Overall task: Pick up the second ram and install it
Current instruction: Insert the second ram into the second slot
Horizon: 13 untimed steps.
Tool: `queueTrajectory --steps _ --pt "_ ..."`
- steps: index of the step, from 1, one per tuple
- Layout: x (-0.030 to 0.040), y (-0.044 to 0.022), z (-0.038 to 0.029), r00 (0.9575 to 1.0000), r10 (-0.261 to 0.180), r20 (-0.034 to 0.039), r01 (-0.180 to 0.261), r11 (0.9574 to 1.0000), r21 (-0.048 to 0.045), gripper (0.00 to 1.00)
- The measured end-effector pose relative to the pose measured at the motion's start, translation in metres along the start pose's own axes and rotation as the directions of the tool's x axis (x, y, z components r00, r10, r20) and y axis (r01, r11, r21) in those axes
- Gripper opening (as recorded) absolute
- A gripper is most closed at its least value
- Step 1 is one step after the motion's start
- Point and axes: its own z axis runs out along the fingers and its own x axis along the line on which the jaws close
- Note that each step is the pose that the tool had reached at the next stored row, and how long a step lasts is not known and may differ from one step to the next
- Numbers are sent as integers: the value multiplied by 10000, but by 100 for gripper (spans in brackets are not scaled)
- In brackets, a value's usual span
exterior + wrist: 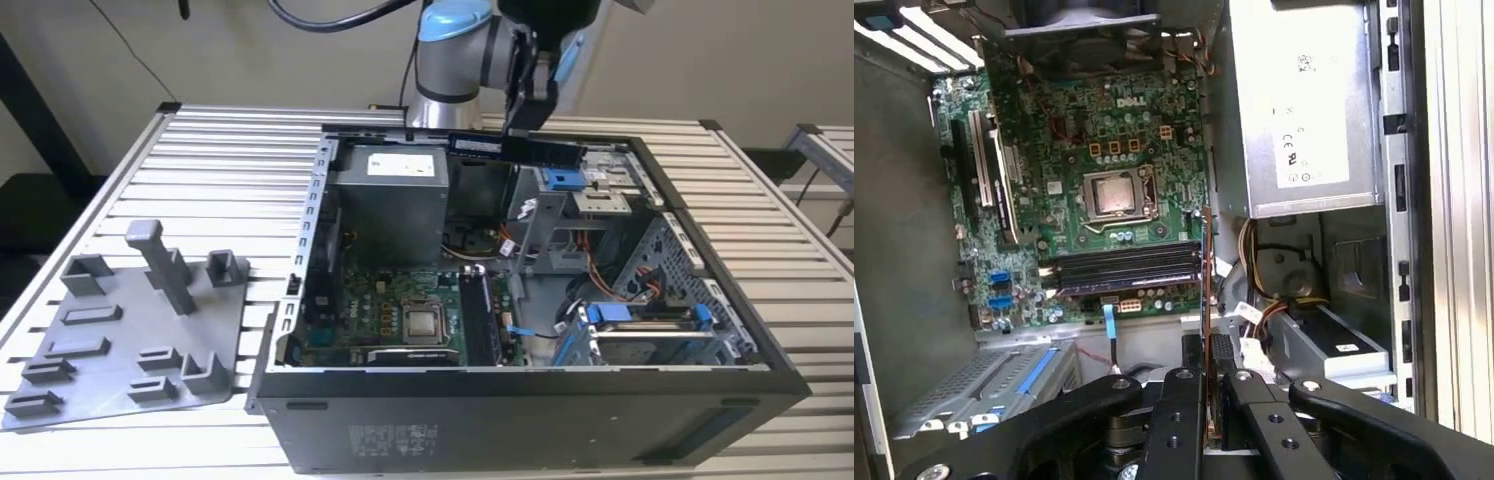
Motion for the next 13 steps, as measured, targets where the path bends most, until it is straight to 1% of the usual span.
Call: queueTrajectory --steps 6,13 --pt "2 1 10 9988 493 0 -493 9988 10 14" --pt "2 1 14 9939 1102 0 -1102 9939 22 14"
